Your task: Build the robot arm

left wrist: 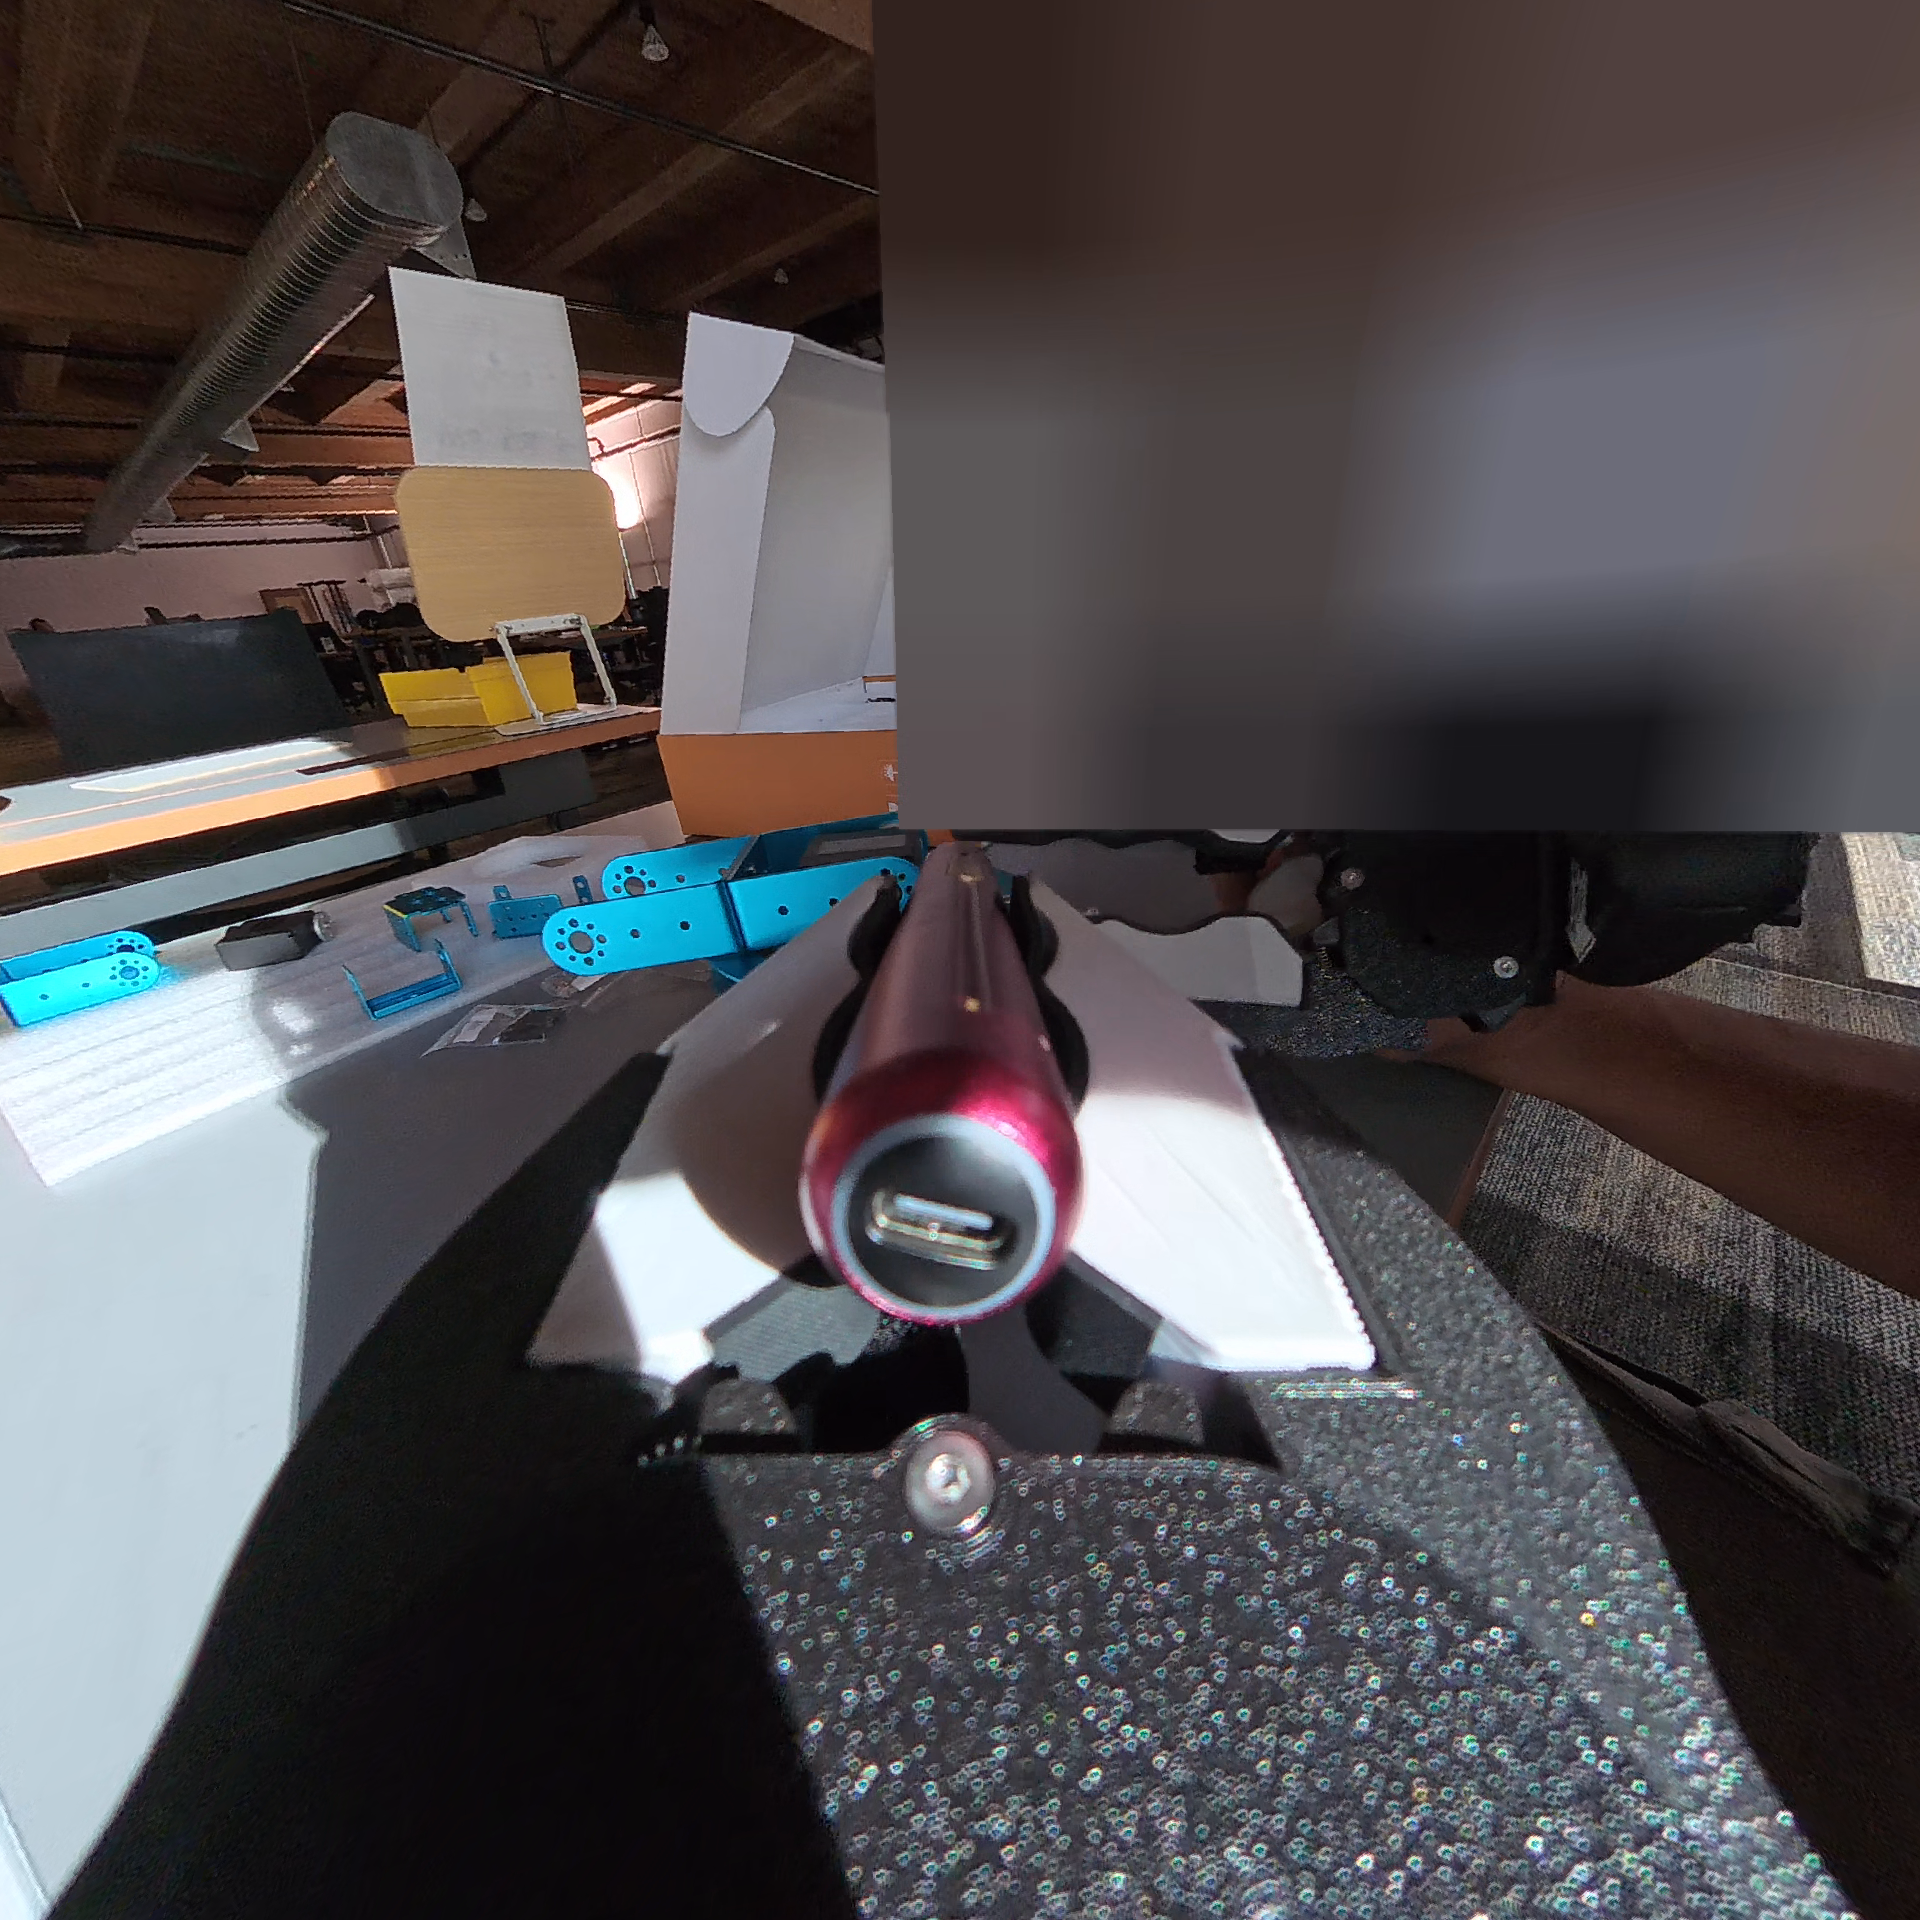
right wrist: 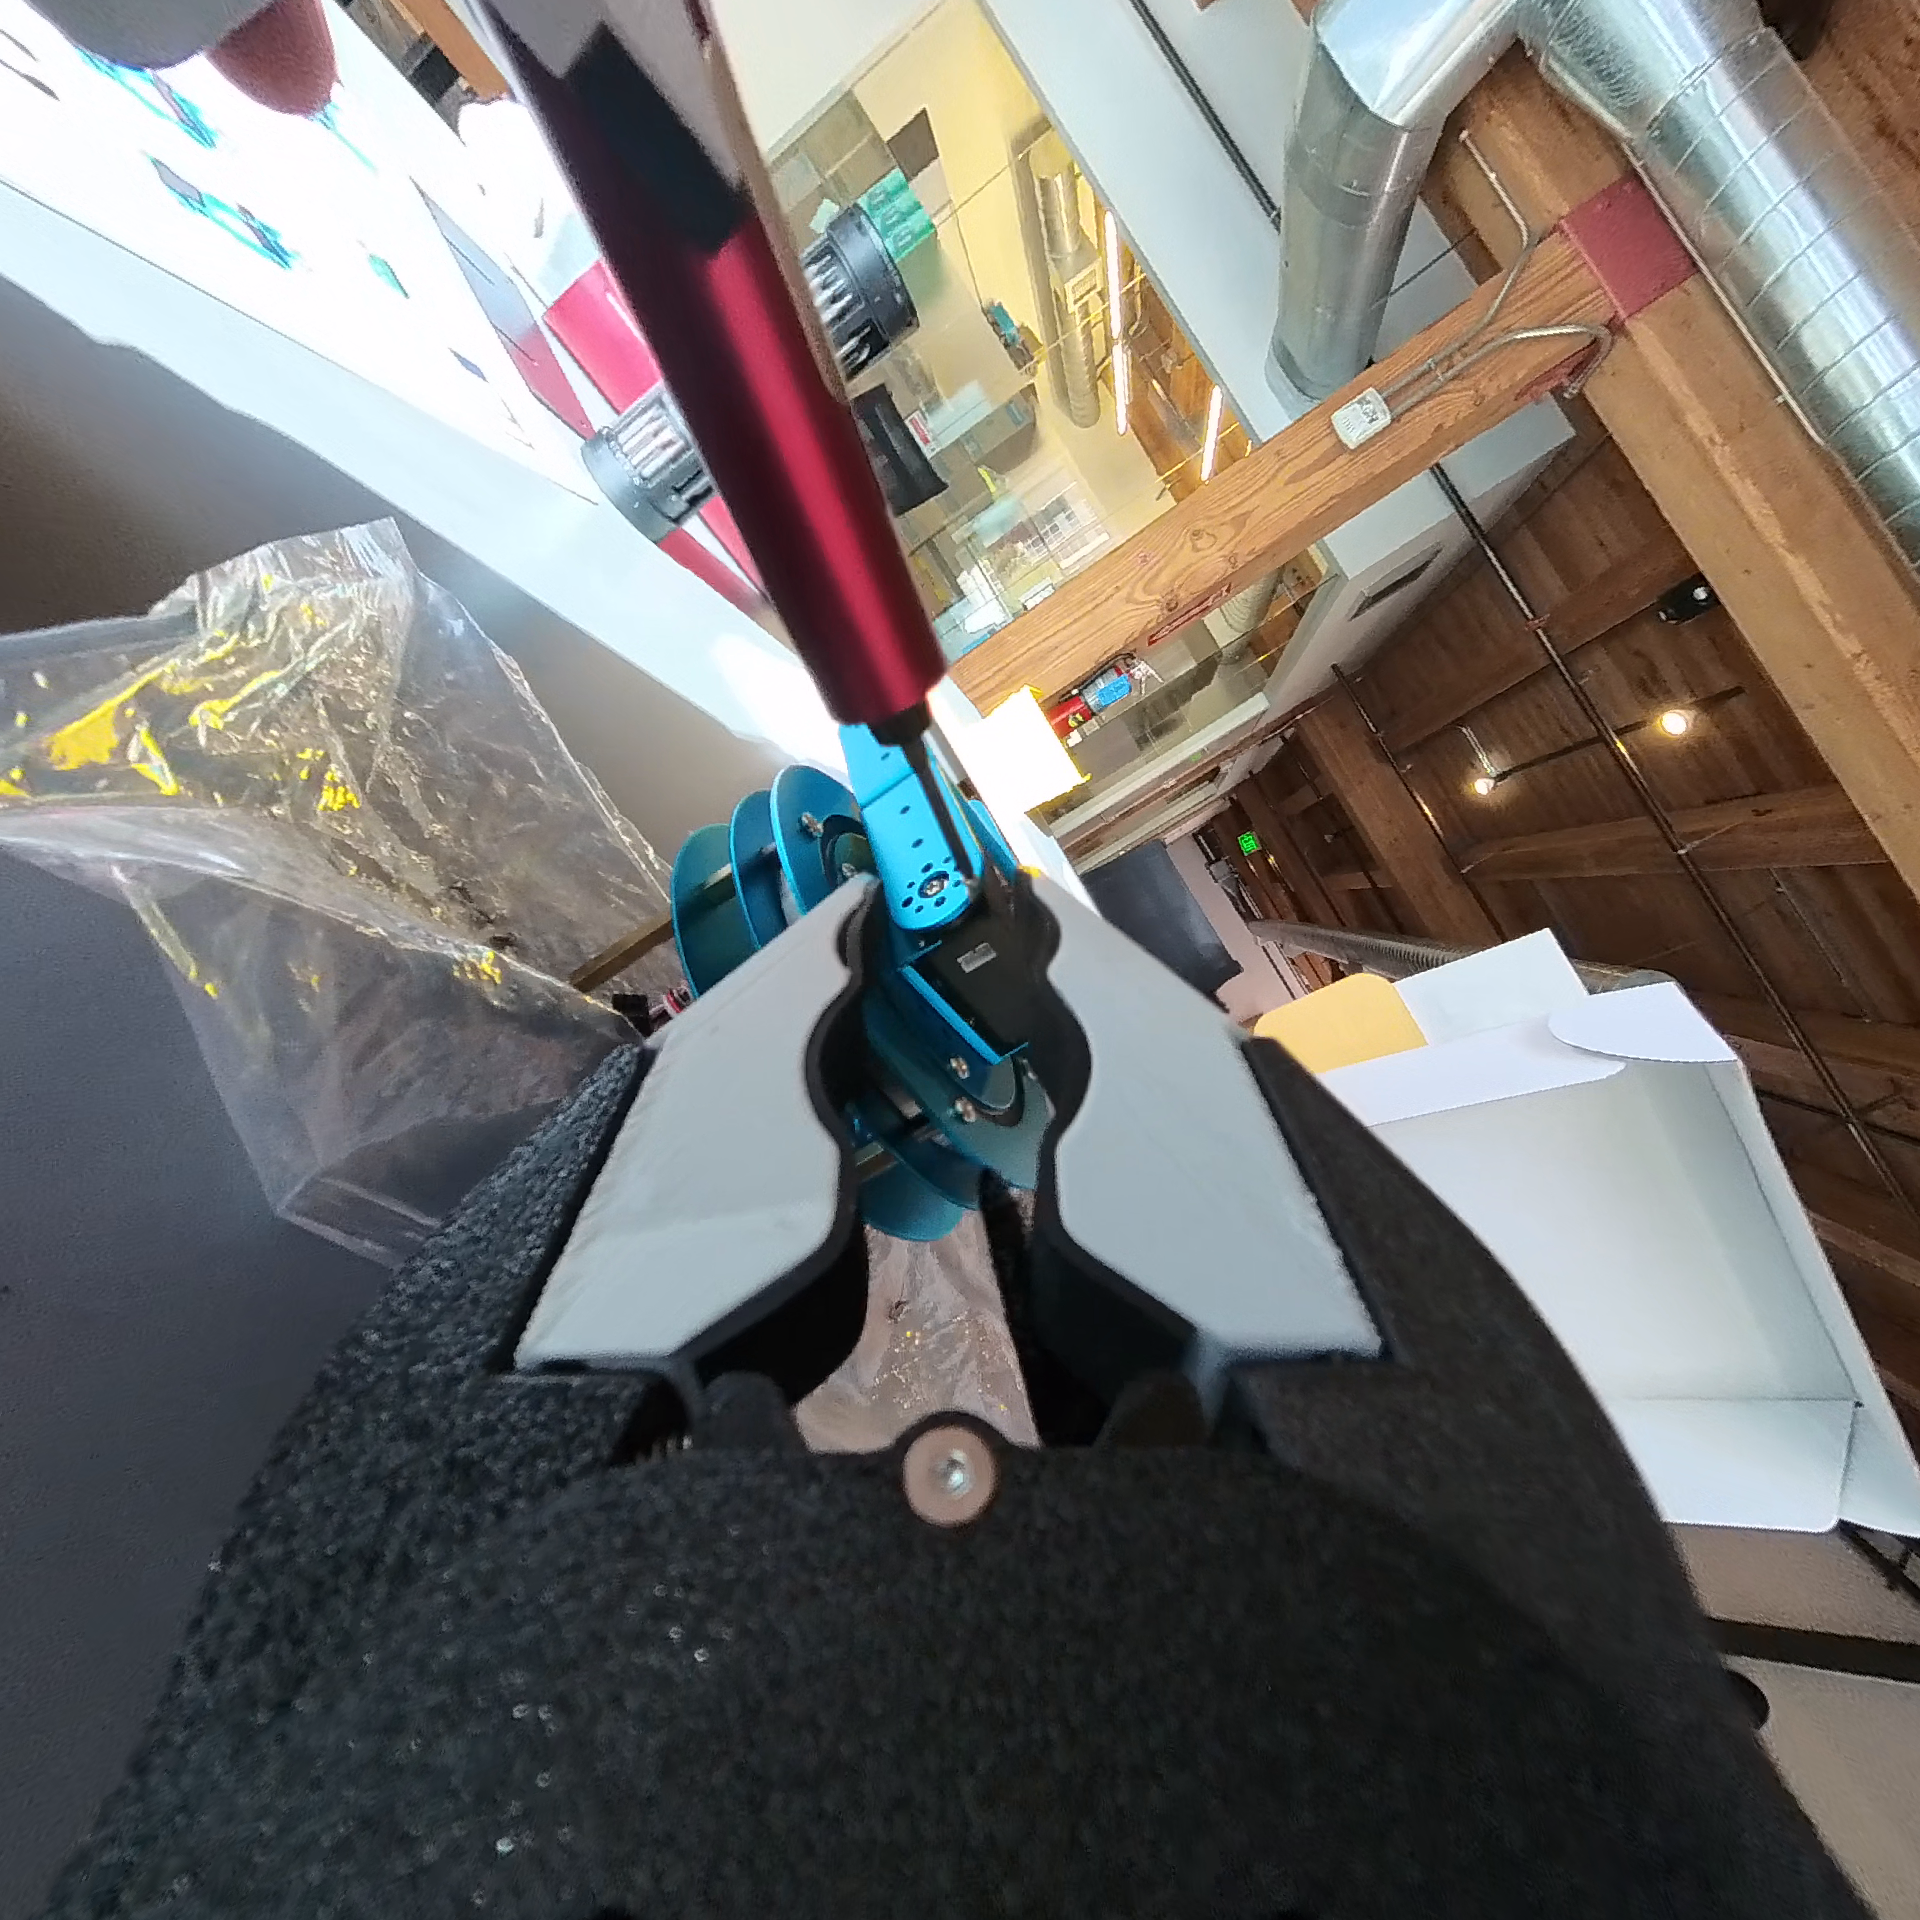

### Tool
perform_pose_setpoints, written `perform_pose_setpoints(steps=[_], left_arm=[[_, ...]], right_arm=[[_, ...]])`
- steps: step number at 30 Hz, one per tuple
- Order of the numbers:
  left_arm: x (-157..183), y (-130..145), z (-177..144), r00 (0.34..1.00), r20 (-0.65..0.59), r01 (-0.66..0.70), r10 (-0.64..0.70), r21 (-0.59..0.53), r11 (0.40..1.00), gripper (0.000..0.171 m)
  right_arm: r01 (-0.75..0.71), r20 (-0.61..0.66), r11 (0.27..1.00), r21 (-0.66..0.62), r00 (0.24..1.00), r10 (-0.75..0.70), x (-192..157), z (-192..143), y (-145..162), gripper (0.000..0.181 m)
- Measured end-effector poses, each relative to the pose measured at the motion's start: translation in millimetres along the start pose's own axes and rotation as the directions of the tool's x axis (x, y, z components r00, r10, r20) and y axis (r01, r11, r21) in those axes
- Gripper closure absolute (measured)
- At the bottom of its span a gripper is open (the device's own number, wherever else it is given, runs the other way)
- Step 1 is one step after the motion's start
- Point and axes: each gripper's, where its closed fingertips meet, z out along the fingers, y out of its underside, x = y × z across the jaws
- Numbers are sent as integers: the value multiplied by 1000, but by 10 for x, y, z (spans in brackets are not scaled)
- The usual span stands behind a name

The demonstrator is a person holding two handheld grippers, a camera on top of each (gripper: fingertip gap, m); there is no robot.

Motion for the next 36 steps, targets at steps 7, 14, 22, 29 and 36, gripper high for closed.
perform_pose_setpoints(steps=[7, 14, 22, 29, 36], left_arm=[[-237, -57, -351, 996, 86, -8, 8, -1, 1000, 151], [-577, -201, -1150, 965, 256, 43, -58, 61, 997, 152], [-650, -128, -1702, 935, 350, 40, -54, 46, 998, 151], [-594, -11, -1803, 936, 337, 81, -102, 77, 994, 151], [-523, -57, -1800, 944, 317, 66, -88, 81, 995, 152]], right_arm=[[-66, 2, 997, 35, 998, 66, 57, -43, -39, 150], [-153, -24, 988, 26, 988, 153, 187, -43, 27, 150], [-389, -27, 921, -4, 921, 388, 389, -15, 210, 143], [-504, -44, 864, -19, 863, 503, 507, -16, 336, 141], [-466, -51, 884, -44, 885, 464, 458, 10, 351, 142]])
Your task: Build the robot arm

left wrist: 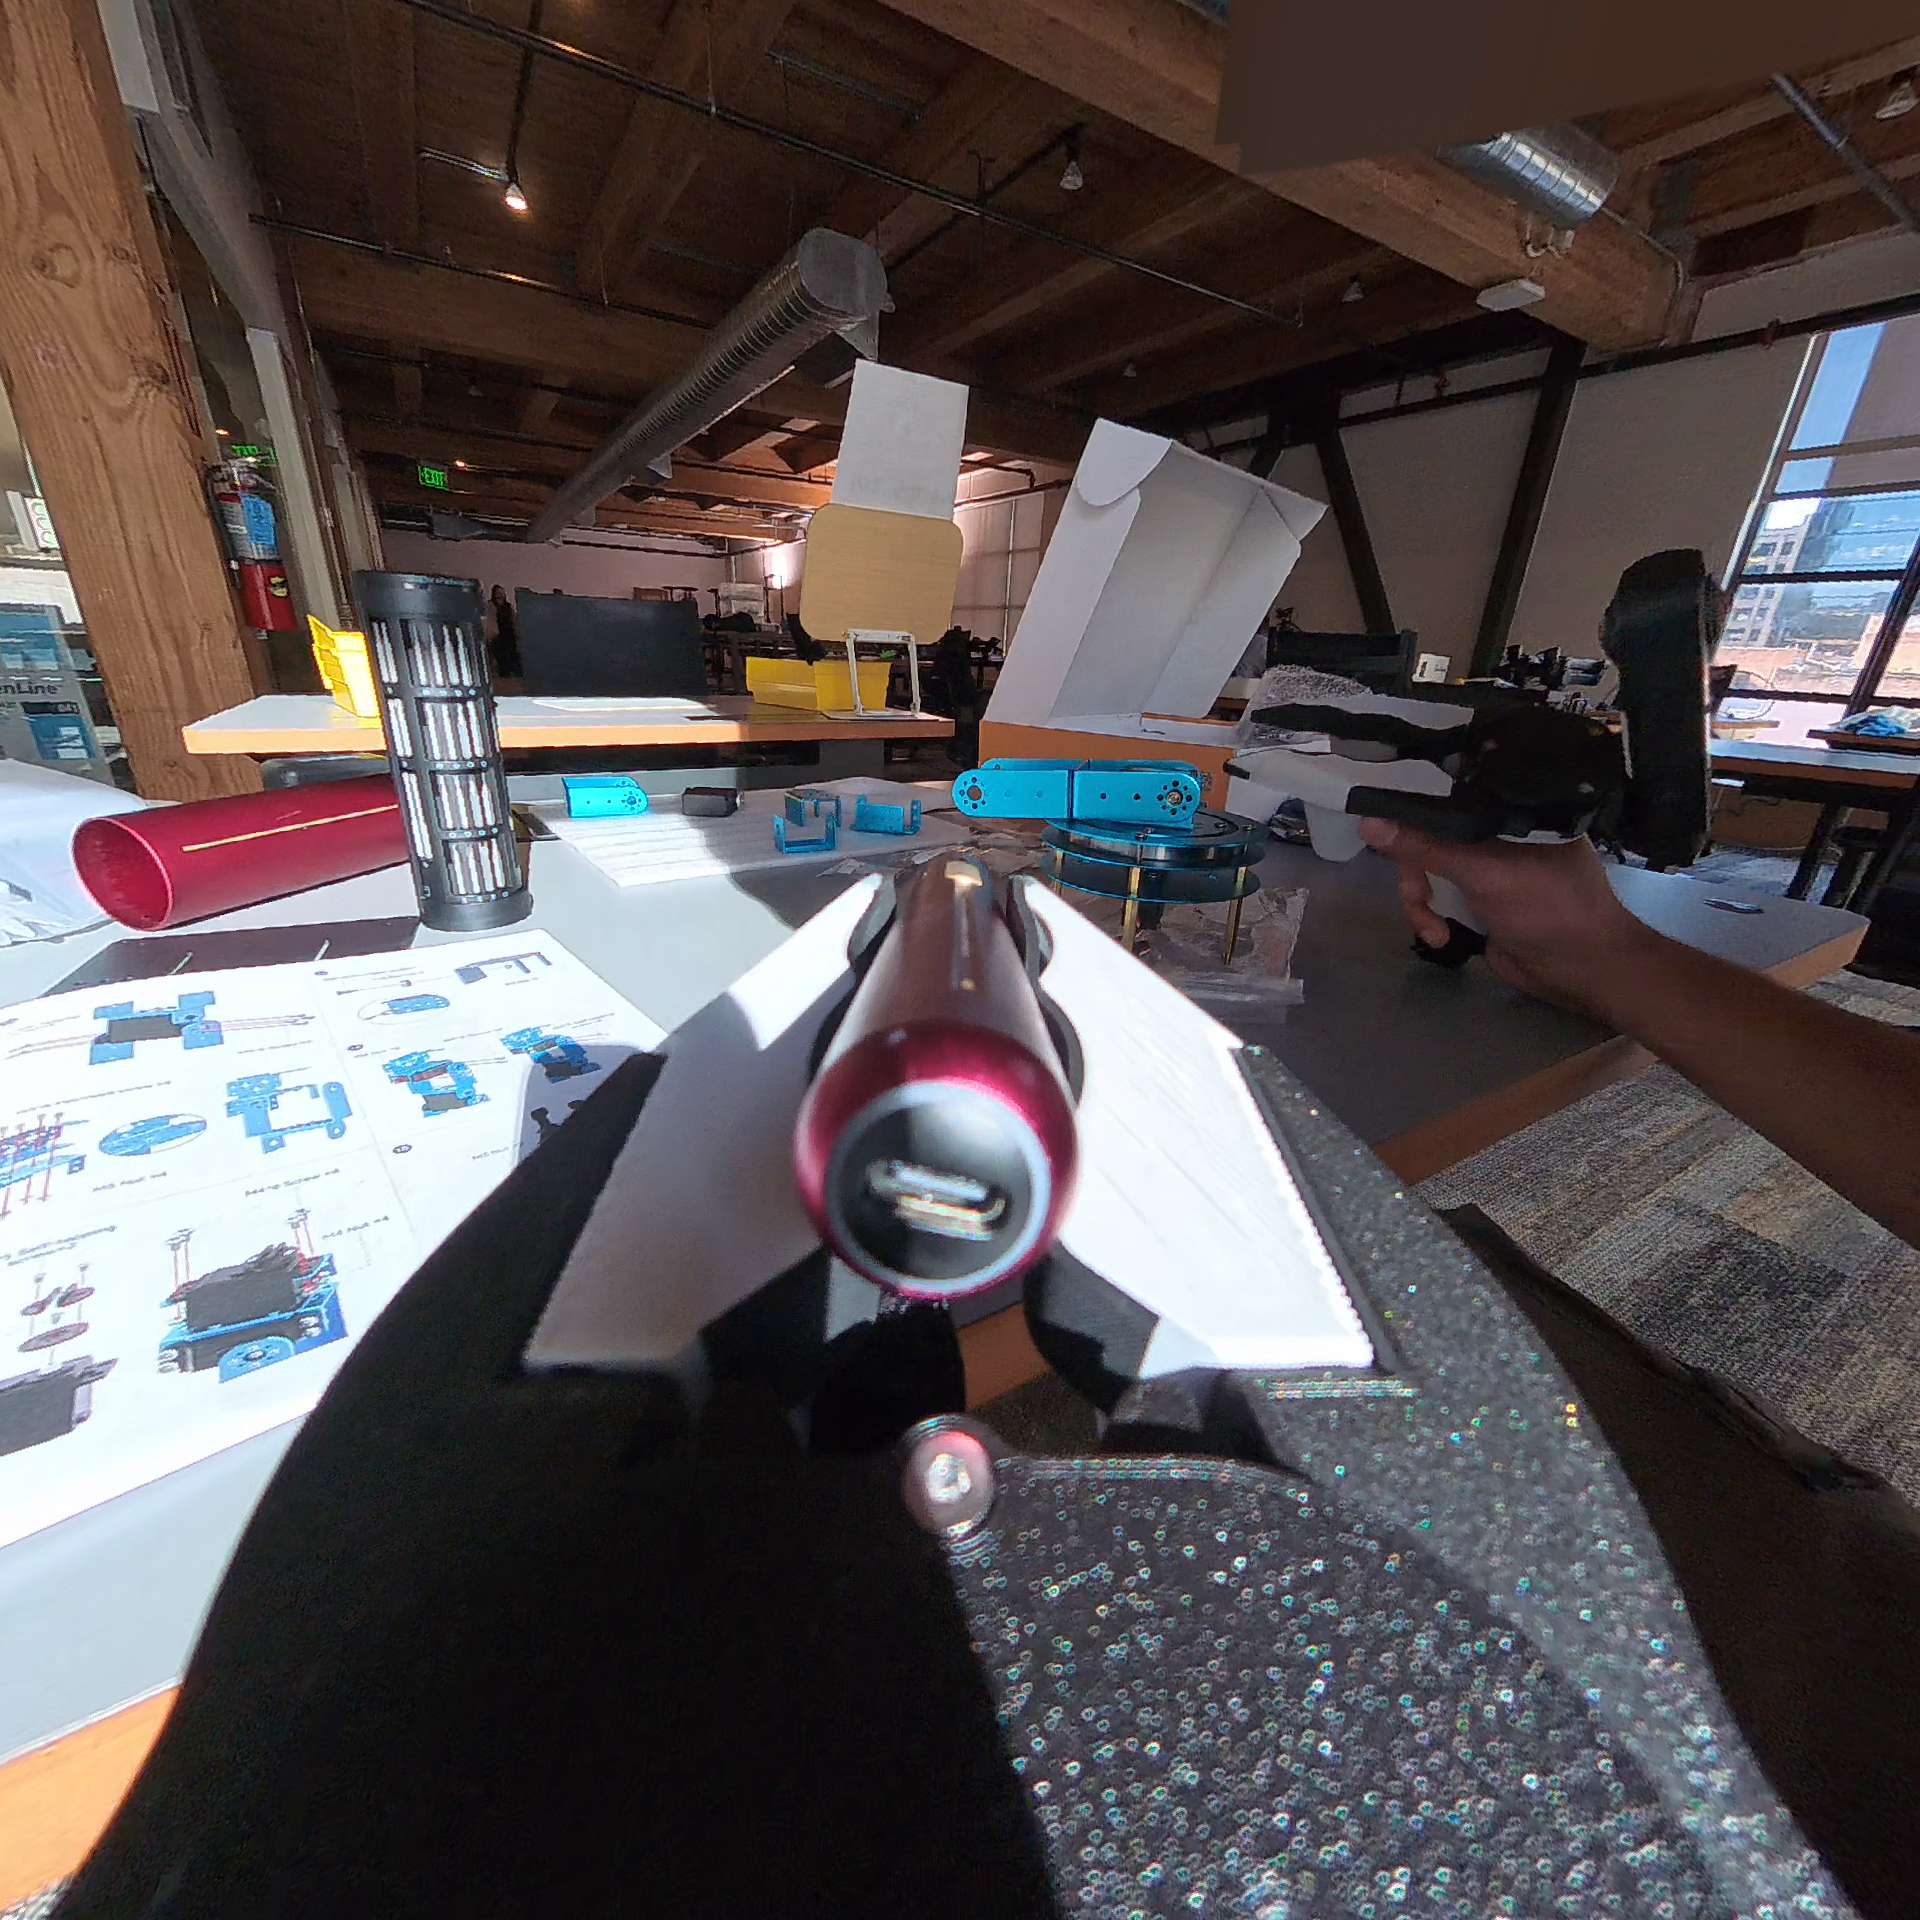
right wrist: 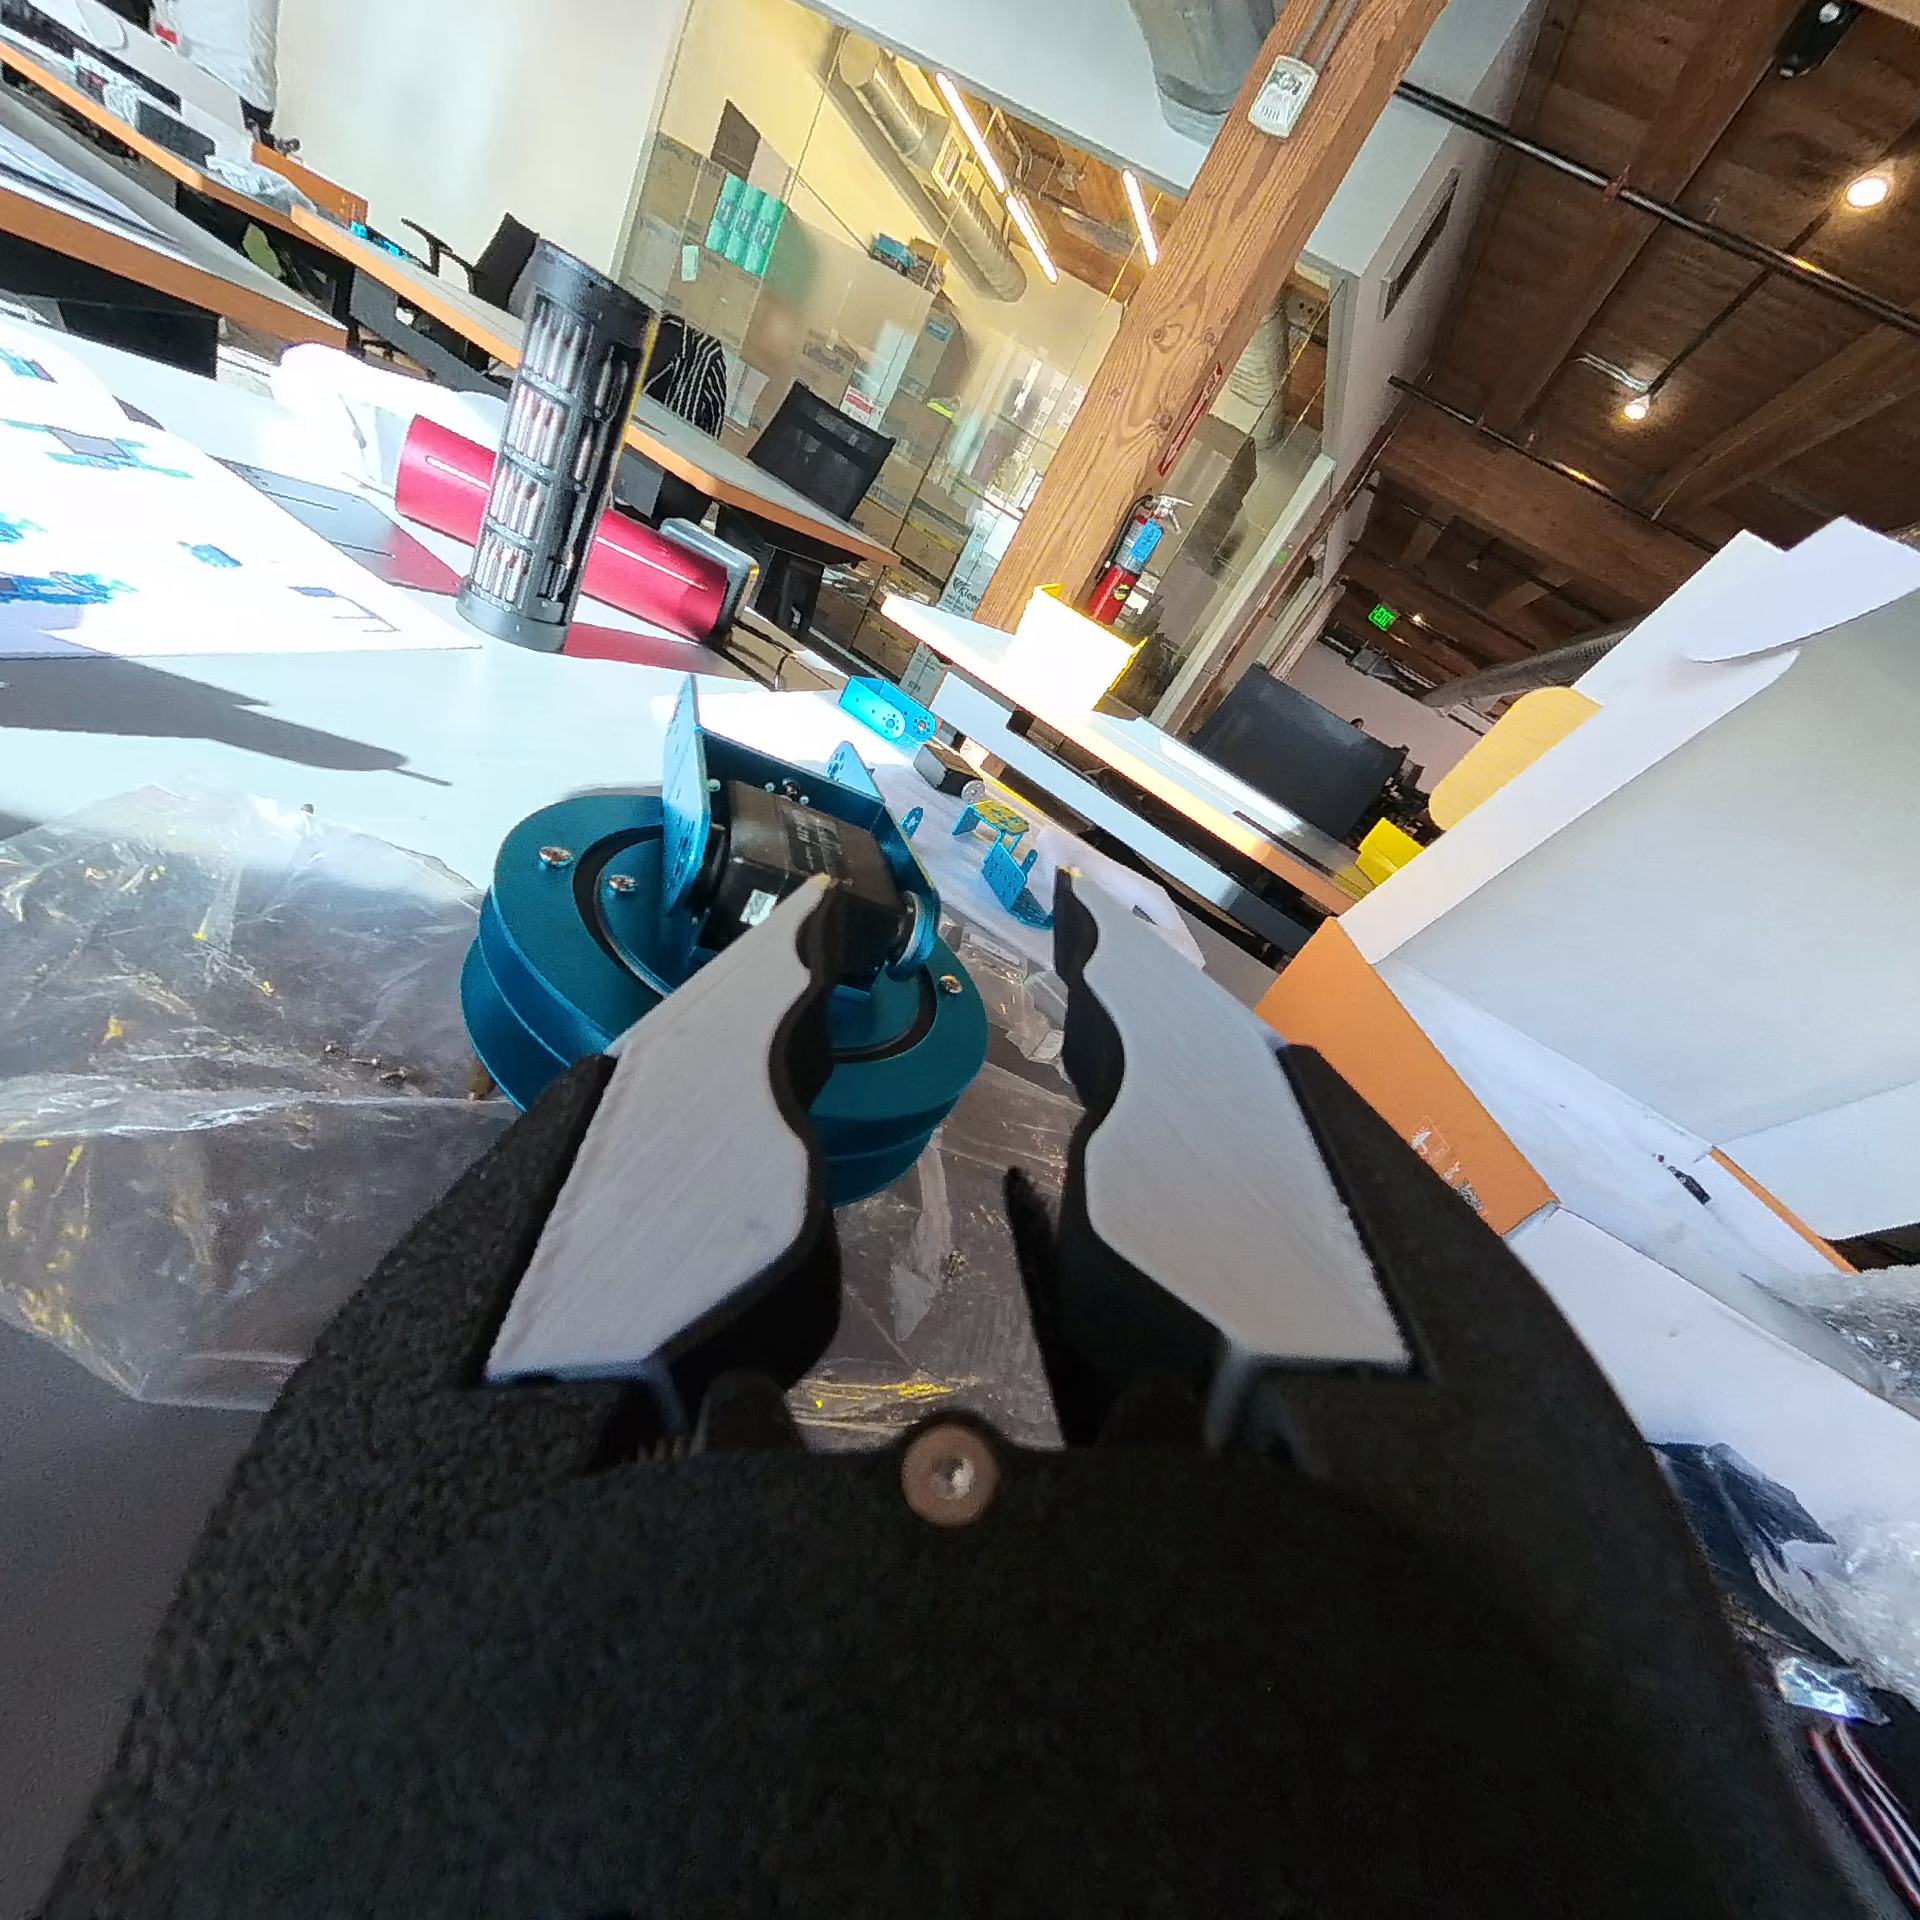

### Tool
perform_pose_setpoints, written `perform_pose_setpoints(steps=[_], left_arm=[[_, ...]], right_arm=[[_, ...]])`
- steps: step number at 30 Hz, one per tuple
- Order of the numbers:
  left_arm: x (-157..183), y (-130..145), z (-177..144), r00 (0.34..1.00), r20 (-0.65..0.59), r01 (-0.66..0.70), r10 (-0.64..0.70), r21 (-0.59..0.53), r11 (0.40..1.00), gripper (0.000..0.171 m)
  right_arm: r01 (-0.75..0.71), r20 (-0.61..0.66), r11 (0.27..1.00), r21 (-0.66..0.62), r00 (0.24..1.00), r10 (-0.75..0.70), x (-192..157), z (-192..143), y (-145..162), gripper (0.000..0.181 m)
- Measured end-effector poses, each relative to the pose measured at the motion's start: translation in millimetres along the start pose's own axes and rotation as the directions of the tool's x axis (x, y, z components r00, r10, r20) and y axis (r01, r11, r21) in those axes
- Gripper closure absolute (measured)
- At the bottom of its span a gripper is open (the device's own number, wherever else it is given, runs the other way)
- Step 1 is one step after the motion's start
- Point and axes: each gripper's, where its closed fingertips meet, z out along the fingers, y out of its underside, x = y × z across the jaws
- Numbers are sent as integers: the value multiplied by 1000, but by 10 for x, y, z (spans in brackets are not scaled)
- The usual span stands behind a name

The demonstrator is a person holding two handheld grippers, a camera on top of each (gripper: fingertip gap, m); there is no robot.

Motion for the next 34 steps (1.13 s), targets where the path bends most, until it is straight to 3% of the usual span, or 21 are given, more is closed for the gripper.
perform_pose_setpoints(steps=[13, 19, 26, 34], left_arm=[[75, -13, 104, 1000, -25, 17, -16, 9, 1000, 152], [316, -49, 571, 992, -122, -43, 41, -13, 999, 152], [551, 14, 1244, 935, -299, -202, 191, -8, 979, 152], [709, 202, 1707, 874, -448, -212, 187, -6, 977, 152]], right_arm=[[-8, 5, 1000, 0, 1000, 8, -3, -1, 0, 143], [-79, 60, 997, 4, 995, 79, -38, -8, -14, 136], [-213, 197, 977, -7, 958, 210, -162, -22, -37, 116], [-359, 319, 919, -166, 862, 394, -357, 150, 91, 107]])
